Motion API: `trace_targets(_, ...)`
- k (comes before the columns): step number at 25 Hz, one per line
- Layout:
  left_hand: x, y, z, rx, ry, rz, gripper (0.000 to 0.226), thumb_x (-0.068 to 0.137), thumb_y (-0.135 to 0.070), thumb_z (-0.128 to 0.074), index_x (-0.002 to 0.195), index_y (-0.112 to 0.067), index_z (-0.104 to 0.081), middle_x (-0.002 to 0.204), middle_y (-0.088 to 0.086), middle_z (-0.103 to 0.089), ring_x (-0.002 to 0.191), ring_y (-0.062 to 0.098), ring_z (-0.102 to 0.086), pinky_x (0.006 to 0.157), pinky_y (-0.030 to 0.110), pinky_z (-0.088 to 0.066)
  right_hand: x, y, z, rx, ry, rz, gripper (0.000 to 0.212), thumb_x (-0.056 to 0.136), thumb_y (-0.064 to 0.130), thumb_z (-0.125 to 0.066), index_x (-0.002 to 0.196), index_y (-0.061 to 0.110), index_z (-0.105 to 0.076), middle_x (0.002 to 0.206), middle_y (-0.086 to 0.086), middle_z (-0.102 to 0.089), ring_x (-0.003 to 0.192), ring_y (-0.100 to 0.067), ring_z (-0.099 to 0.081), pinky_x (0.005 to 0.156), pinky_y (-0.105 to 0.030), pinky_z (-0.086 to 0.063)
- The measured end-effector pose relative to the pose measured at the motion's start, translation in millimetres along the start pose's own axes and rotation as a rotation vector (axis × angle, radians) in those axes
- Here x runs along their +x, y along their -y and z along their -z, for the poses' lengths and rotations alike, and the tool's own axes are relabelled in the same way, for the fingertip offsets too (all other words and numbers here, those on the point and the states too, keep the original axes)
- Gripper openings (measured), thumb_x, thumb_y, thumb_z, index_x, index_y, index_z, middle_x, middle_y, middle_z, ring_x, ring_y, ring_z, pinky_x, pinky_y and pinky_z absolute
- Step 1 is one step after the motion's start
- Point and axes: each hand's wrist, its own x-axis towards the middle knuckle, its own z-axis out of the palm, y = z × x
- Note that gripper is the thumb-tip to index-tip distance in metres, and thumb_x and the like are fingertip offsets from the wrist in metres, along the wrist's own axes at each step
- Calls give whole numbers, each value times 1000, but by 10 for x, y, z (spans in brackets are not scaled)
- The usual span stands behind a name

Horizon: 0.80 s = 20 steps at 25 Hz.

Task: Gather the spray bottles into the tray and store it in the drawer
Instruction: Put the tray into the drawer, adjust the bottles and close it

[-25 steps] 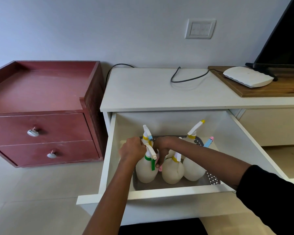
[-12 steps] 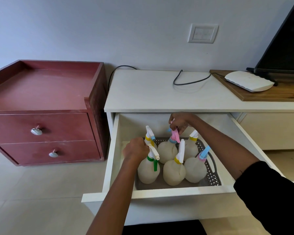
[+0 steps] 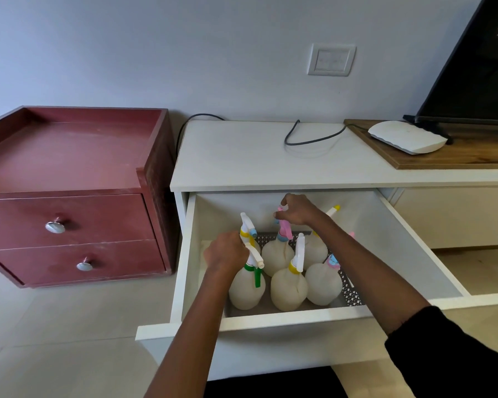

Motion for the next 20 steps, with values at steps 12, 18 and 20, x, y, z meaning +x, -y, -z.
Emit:
trace_targets(12, -884, -102, -114, -19, -284, -332, 21, 92, -31, -45, 102, -18, -57, 101, 0, -66, 87, 18, -62, 64, 26, -43, -1381, -210, -559, 90, -393, 273, 36, 92, 43, -44, 99, 14, -65, 90, -7, -69, 83, -19, -62, 60, -21, -39)
trace_targets(18, -1160, -62, -265, 52, -367, -433, 14, 81, -35, -53, 79, -24, -61, 71, -5, -67, 62, 11, -61, 48, 24, -48, -1776, -213, -742, -8, -680, 280, 61, 92, 57, -21, 82, 16, -65, 68, -1, -65, 62, -13, -56, 56, -22, -46)
trace_targets(20, -1161, -52, -327, 132, -394, -485, 15, 77, -37, -52, 70, -27, -60, 63, -9, -64, 56, 8, -59, 46, 21, -45, -1888, -277, -868, -23, -782, 261, 54, 94, 49, -28, 75, 16, -65, 60, 0, -64, 55, -15, -58, 52, -32, -52)
